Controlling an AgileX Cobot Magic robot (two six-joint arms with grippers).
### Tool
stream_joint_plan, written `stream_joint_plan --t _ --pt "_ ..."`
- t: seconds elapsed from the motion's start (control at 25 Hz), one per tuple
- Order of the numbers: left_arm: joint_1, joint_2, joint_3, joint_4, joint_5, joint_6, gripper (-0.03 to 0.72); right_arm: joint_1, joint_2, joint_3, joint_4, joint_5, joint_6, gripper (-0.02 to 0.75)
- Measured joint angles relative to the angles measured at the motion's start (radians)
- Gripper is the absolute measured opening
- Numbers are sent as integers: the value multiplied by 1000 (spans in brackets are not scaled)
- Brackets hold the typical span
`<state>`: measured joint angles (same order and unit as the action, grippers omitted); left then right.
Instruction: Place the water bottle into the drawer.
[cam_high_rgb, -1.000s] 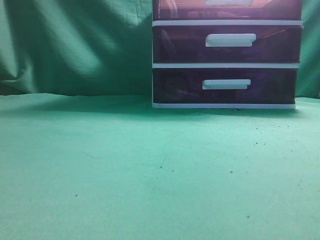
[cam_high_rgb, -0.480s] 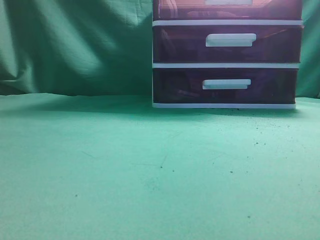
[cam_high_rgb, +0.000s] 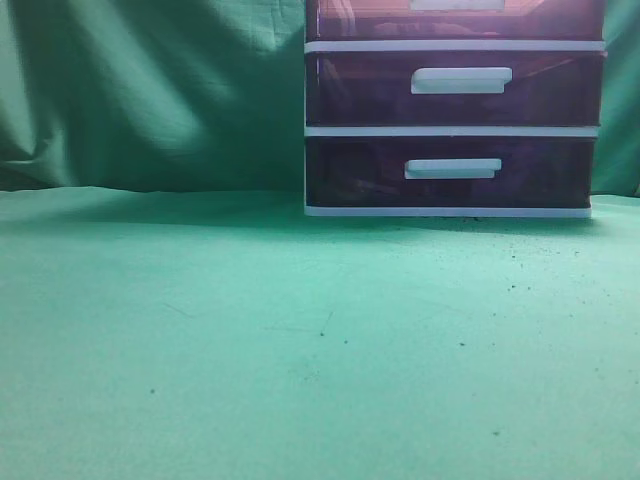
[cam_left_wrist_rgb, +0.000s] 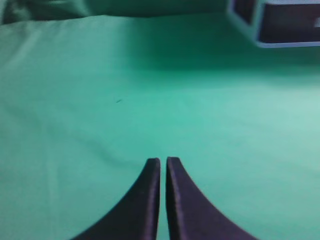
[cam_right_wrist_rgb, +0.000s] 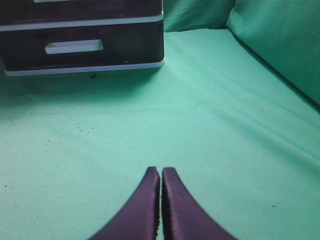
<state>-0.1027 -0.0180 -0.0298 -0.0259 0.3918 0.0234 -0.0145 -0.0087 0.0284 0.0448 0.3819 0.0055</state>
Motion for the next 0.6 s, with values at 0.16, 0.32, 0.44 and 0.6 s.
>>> stream_joint_plan --t 0.16,0.32,0.44,0.6 --pt "106 0 51 -13 -51 4 0 0 0 0 0 0 0 0" --pt "143 0 51 -13 -45 39 0 0 0 0 0 0 2 0" --pt "145 2 51 -13 -43 55 0 0 0 0 0 2 2 0" --pt "145 2 51 -15 -43 57 0 0 0 0 0 2 2 0"
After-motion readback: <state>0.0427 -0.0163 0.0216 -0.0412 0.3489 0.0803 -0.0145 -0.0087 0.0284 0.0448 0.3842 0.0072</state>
